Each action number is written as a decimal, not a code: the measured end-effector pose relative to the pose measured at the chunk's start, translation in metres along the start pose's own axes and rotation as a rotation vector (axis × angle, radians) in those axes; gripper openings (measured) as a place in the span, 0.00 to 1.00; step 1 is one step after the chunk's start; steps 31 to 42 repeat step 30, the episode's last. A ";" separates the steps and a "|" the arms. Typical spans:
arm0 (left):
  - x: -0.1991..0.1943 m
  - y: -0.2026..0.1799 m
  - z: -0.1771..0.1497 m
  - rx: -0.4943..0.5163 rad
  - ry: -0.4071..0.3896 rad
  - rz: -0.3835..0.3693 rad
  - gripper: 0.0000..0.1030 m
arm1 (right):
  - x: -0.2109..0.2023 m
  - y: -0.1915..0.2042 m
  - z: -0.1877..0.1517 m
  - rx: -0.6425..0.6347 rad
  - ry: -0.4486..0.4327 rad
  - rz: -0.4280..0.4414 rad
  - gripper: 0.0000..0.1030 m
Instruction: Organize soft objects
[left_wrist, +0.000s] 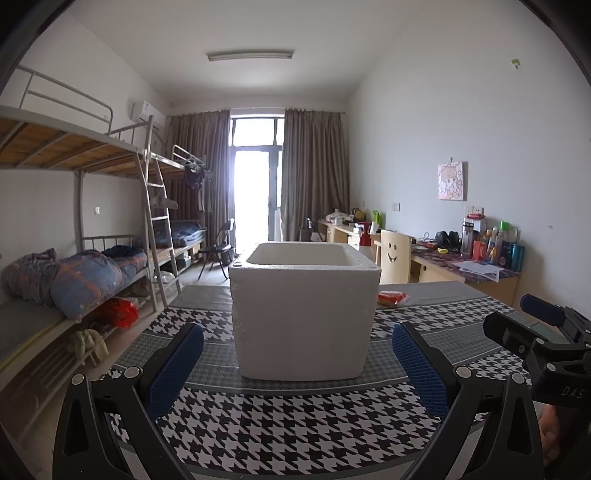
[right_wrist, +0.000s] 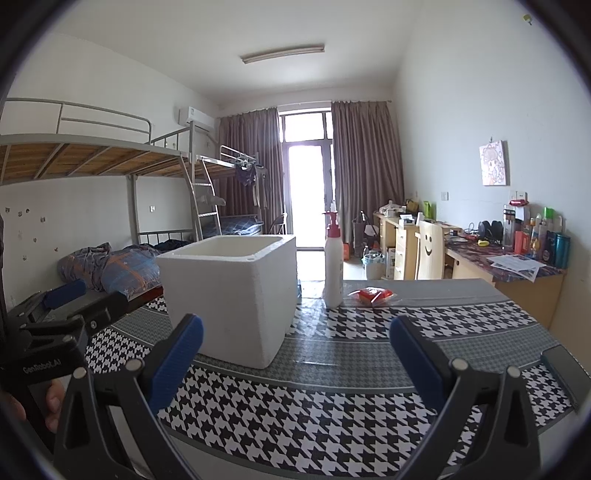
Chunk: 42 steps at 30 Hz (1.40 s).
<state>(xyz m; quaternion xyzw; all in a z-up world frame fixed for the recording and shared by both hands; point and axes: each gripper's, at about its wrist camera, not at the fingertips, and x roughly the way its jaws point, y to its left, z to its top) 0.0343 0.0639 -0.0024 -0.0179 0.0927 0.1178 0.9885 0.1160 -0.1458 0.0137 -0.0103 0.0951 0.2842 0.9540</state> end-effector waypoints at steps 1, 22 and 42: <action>-0.001 0.000 0.000 0.004 0.001 -0.004 0.99 | 0.000 0.000 -0.001 0.003 0.003 0.003 0.99; 0.000 -0.003 0.000 0.017 0.017 -0.007 0.99 | 0.000 0.004 -0.003 -0.016 0.012 0.005 0.99; 0.000 -0.002 0.000 0.016 0.019 -0.007 0.99 | -0.001 0.004 -0.003 -0.019 0.010 0.005 0.99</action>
